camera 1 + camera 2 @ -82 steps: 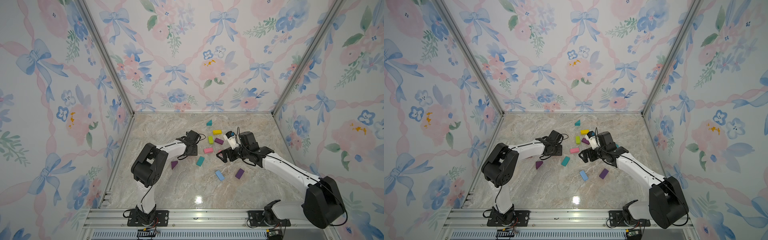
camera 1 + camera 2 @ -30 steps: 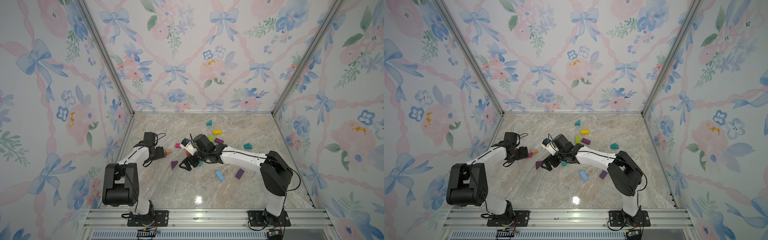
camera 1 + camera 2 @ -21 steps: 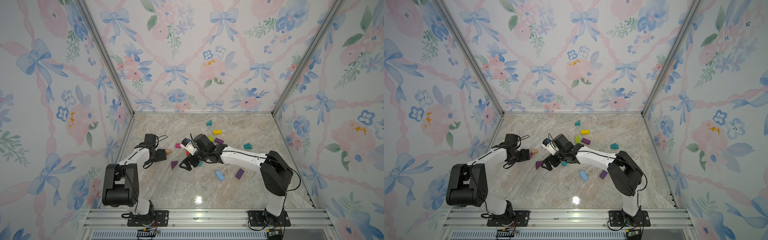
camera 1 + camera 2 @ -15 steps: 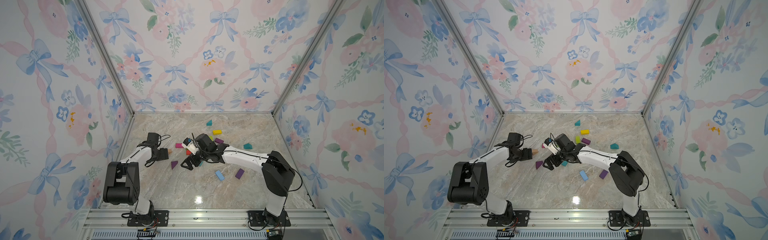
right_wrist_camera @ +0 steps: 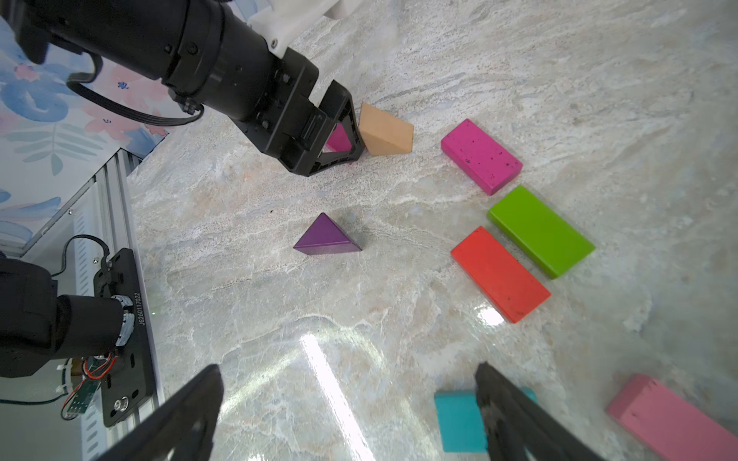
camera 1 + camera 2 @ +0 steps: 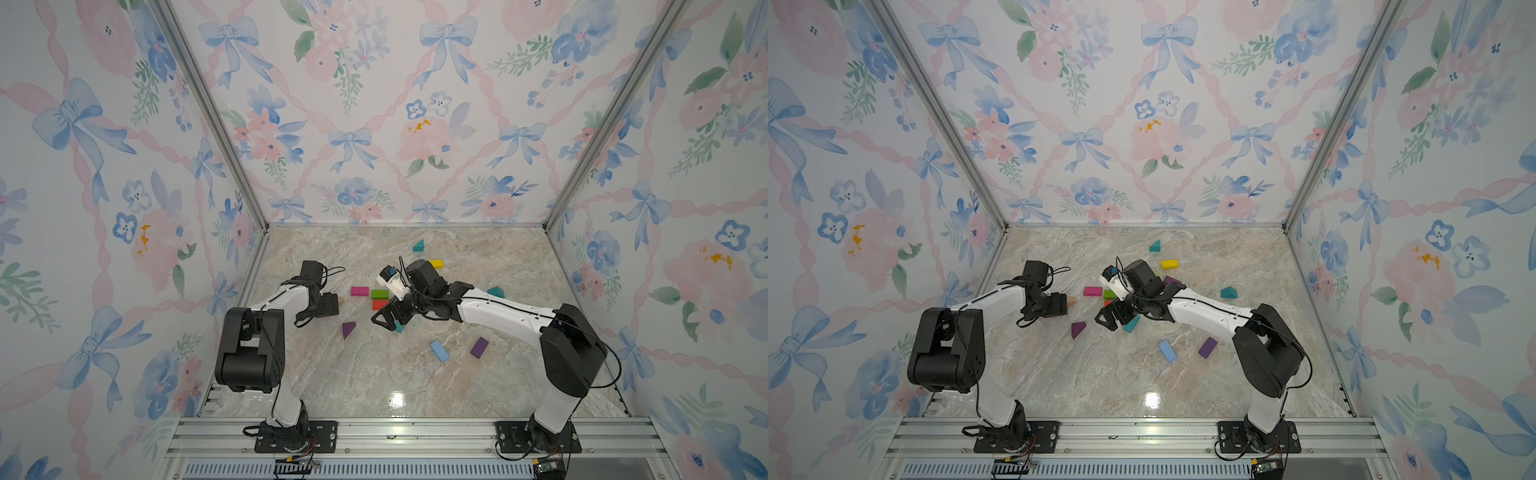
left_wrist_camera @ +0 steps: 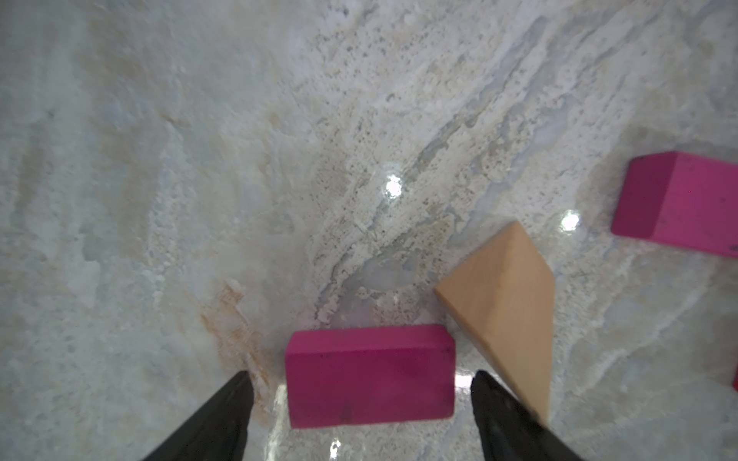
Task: Assemble a piece of candy with building blocks
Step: Pick up the building block from the center of the board.
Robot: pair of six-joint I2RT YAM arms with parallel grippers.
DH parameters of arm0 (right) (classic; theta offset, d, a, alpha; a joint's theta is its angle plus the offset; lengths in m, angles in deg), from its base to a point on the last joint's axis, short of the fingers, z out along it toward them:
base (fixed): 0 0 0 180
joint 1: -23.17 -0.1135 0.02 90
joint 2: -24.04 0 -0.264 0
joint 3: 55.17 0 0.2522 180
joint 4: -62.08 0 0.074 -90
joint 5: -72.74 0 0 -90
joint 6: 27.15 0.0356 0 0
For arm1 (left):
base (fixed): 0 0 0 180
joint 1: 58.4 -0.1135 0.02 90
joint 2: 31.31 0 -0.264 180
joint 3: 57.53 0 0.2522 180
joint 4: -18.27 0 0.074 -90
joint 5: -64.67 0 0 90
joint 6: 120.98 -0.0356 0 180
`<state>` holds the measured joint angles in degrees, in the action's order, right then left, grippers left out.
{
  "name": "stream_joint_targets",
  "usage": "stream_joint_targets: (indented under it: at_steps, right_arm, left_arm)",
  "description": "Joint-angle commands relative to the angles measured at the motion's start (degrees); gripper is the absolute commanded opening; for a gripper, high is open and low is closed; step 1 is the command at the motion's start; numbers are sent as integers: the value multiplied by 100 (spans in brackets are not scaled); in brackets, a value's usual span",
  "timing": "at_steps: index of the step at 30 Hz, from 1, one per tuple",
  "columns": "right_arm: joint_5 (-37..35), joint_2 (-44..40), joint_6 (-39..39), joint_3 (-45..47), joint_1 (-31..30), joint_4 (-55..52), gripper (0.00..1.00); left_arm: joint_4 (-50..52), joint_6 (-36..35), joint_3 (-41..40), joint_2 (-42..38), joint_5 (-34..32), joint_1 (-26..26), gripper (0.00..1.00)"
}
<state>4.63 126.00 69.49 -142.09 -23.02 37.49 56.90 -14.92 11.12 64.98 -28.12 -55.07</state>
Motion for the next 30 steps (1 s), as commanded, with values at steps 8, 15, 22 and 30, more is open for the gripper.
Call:
stream_joint_targets:
  at_steps: [8,15,22,30]
  right_arm:
    - [-25,-314,7,161,102,90,99]
    - [-104,-417,-29,290,110,37,99]
    - [-220,-596,18,498,161,37,99]
    - [-316,-873,0,725,454,-111,99]
  left_arm:
    - [-84,-98,-64,171,-117,-8,72]
    - [-163,-87,-14,219,50,1,67]
    - [-142,-24,-360,-365,267,150,44]
    - [-130,339,-696,-900,423,846,43]
